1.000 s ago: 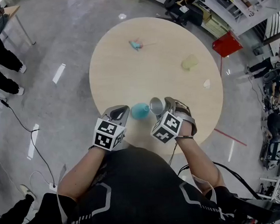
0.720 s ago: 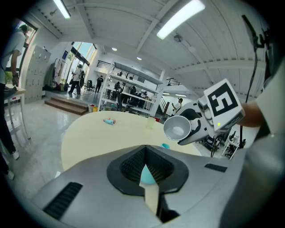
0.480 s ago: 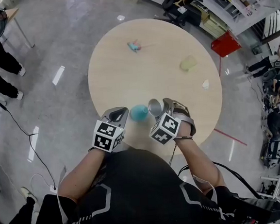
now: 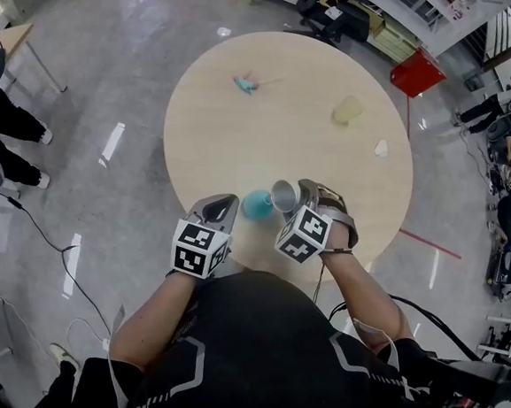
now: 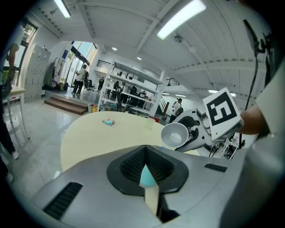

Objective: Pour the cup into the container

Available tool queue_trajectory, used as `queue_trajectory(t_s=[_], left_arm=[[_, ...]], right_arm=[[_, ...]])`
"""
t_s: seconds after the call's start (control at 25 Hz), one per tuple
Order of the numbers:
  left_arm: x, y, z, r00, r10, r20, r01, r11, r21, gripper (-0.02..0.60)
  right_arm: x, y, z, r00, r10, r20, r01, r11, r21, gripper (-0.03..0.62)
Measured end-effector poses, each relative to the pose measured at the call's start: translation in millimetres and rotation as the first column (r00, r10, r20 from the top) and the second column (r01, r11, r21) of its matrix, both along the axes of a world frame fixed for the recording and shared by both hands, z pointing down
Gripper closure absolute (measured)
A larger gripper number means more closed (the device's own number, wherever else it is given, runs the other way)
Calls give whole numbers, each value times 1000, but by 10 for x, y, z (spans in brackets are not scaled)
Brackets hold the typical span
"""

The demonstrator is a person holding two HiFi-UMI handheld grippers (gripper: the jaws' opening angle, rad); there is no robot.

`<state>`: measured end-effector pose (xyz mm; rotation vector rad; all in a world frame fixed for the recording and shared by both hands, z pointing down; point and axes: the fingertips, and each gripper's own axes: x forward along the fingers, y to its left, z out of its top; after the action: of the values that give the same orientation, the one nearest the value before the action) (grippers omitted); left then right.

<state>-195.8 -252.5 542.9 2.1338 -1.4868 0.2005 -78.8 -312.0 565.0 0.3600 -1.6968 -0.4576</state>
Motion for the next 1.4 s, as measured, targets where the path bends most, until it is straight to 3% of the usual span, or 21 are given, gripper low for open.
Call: queue_trajectory(t_s=[0.24,0.4,0.64,0.76,0.96,1.08,1.28,1.4], left_arm=[[22,-36,41,1000,2,7,-2,1000,-19,580],[121,-46,1,999,26,19,-25,1000,-19,580],[284,-125,-67,998,59,26,-60,998,6,581],[336,-160,-83,997,66,34,-66,998,11,580],[445,-252,-170,996,92,13,-93,994,54,581],[504,-287,-152,995,98,20,-99,994,50,580],[560,-299,-183,995,98,21,-98,994,38,581],[558,-280,-166,995,102,11,-102,994,42,580]], right_arm=[[-9,11,-39,979,110,171,-99,992,-74,286],[13,17,-145,935,197,294,-161,977,-143,286],[169,-33,-173,880,287,379,-221,953,-208,286],[264,-34,-186,835,346,427,-257,932,-254,286],[422,-93,-263,709,460,535,-312,885,-347,286],[509,-120,-261,687,474,551,-325,879,-350,286],[637,-117,-315,579,557,595,-351,829,-435,286],[714,-85,-224,564,570,597,-364,821,-440,286]])
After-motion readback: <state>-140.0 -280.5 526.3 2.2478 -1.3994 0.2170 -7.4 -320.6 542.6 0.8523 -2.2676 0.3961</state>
